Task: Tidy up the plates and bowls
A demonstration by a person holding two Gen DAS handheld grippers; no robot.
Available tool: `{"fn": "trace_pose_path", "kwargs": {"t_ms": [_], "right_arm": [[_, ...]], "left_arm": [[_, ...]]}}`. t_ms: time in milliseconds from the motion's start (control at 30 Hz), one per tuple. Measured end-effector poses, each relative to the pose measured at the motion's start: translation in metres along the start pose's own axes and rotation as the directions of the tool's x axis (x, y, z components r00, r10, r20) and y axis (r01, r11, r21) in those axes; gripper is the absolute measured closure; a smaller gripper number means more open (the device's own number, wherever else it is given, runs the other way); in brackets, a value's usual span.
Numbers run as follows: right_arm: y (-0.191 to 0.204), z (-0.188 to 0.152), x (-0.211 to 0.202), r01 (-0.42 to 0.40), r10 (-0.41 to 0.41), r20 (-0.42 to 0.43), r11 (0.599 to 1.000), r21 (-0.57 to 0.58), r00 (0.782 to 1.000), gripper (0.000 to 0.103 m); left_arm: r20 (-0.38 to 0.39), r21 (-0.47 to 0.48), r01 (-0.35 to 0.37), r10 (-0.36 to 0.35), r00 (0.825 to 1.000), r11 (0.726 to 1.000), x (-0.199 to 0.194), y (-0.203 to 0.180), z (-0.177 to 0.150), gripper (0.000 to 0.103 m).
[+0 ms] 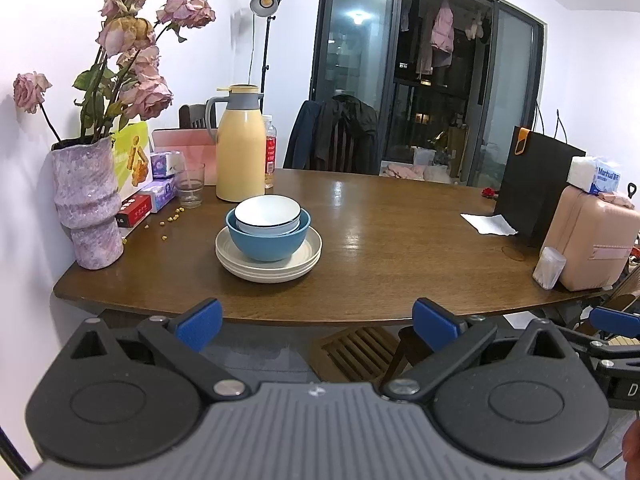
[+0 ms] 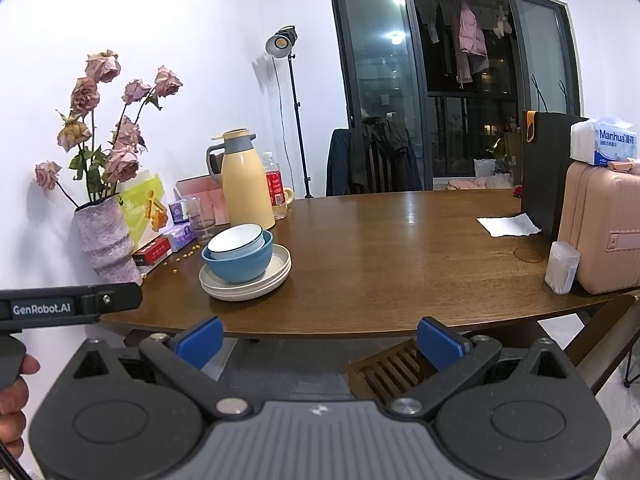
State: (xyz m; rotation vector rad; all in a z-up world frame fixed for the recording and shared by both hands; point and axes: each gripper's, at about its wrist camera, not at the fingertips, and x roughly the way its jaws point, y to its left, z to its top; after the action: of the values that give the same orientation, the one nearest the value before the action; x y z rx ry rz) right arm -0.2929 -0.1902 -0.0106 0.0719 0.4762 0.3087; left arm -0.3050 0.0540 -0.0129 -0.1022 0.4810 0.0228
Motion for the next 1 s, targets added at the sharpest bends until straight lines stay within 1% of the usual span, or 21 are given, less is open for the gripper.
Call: {"fn": "trace_pose_path", "kwargs": {"t_ms": [800, 1000], "right_arm": [[0.019, 0.001, -0.004, -0.003, 0.003, 0.013, 1.000, -0.026, 1.000, 0.000], [0.021, 0.004, -0.003, 0.005, -0.004, 0.016, 1.000, -0.029, 1.000, 0.000]], "left_arm": [[0.033, -0.008, 0.010, -0.010, 0.999, 1.000, -0.010, 0.015, -0.003, 0.000], [0.034, -0.007, 0.022, -0.022, 0.999, 1.000, -0.008, 0.018, -0.001, 0.000]]}}
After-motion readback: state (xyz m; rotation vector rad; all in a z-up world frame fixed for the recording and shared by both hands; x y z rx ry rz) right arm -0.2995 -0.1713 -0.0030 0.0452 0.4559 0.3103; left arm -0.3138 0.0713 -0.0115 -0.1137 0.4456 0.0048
